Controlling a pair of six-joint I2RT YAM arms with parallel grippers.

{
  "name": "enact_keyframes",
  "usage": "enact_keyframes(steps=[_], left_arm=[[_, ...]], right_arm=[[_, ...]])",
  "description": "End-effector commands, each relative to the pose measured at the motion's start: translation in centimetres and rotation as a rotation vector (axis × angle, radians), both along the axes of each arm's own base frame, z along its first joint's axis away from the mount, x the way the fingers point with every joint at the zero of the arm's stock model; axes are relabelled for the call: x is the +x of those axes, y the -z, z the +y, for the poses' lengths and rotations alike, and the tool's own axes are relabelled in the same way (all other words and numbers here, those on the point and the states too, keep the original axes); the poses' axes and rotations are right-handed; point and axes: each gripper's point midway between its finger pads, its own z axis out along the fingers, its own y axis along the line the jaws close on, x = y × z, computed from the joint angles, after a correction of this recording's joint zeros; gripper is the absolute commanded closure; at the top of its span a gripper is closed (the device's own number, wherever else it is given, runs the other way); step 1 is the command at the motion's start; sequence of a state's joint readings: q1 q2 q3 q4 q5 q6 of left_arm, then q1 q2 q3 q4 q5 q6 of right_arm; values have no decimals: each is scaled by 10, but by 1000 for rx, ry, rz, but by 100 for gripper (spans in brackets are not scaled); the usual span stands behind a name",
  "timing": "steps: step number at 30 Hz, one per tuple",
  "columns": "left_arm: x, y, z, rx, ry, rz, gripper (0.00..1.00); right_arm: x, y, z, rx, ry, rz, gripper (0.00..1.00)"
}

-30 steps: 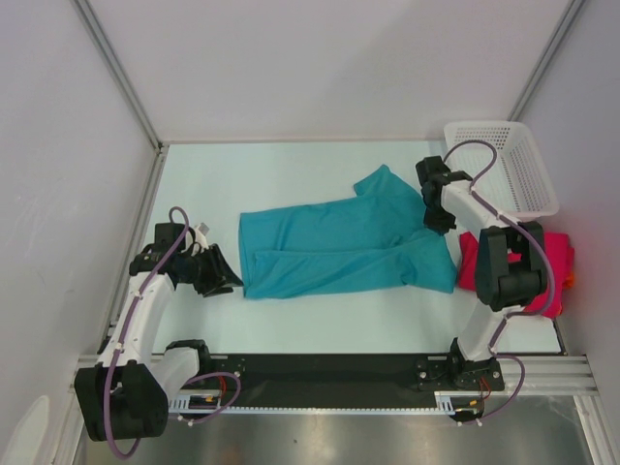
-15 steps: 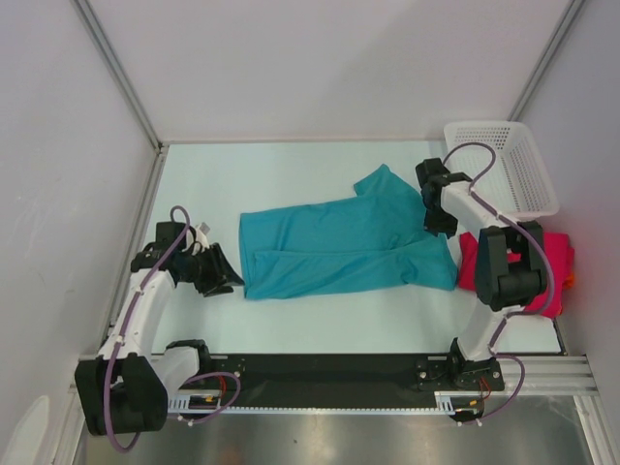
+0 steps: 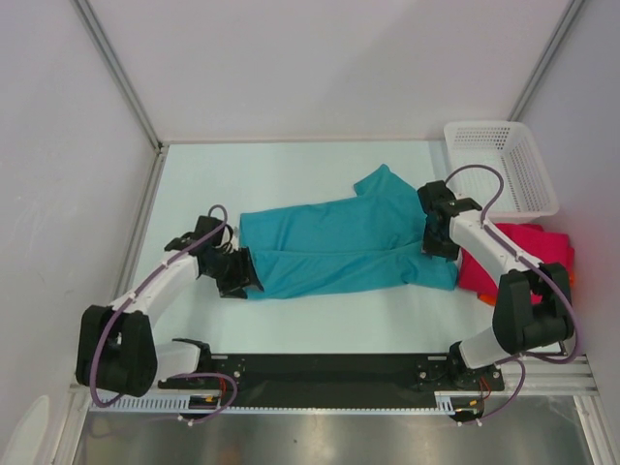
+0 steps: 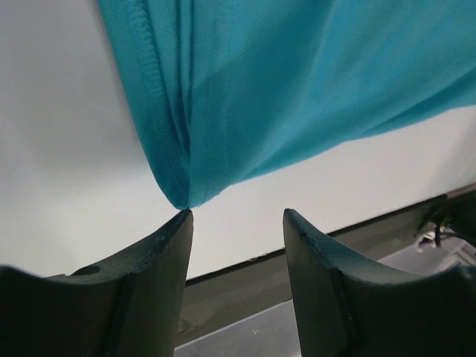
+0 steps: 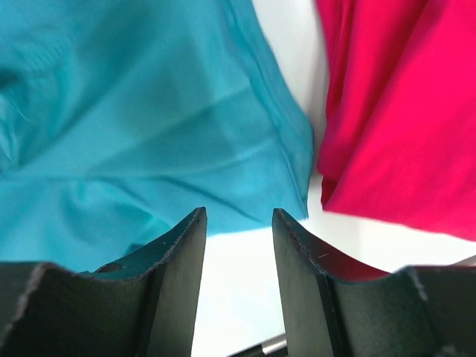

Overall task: Fold and stack the t-shirts
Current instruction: Fold the flattened tshirt in 1/3 of the way

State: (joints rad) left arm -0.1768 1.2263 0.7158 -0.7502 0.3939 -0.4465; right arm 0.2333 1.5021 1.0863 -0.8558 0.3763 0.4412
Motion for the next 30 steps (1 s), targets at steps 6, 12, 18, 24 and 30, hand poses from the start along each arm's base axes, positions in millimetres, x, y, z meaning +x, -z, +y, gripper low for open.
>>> enact_keyframes(steps=[6,12,18,24,30], left_arm=[[30,0,23,221,-66,-77,41],[33,6,28,271,-58,-64,39],[33,19,20,251,-41,-42,39],[35,34,10,216,-21,-24,39],[31,46,-3,163,0,4,88]], right_arm=[[-26,-2,5,61,-4,-5,51],[-31,6,4,58,-4,23,49],[-33,5,7,77,2,28,48],[-39,4,6,78,5,43,47],[-44,5,3,62,12,60,47]])
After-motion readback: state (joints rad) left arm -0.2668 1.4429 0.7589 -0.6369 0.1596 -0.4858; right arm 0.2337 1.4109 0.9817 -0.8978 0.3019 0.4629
